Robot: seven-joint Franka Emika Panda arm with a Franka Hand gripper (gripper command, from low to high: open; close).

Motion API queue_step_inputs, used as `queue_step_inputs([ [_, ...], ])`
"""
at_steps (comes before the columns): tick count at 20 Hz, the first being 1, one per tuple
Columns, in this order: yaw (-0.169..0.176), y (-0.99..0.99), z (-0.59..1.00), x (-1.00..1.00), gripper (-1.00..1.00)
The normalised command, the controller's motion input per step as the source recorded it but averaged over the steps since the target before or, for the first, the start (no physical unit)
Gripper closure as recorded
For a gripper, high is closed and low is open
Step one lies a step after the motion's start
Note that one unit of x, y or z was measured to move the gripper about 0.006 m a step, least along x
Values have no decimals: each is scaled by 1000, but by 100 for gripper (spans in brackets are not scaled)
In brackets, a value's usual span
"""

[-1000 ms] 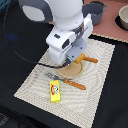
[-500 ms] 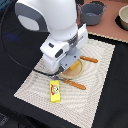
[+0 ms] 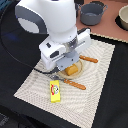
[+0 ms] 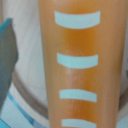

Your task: Interact with the objects in diverse but meaningful ways.

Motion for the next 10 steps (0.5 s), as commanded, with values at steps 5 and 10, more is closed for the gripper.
queue_step_inputs([
  [5,-72,303,905,383,-100],
  [10,5,667,824,17,-100],
])
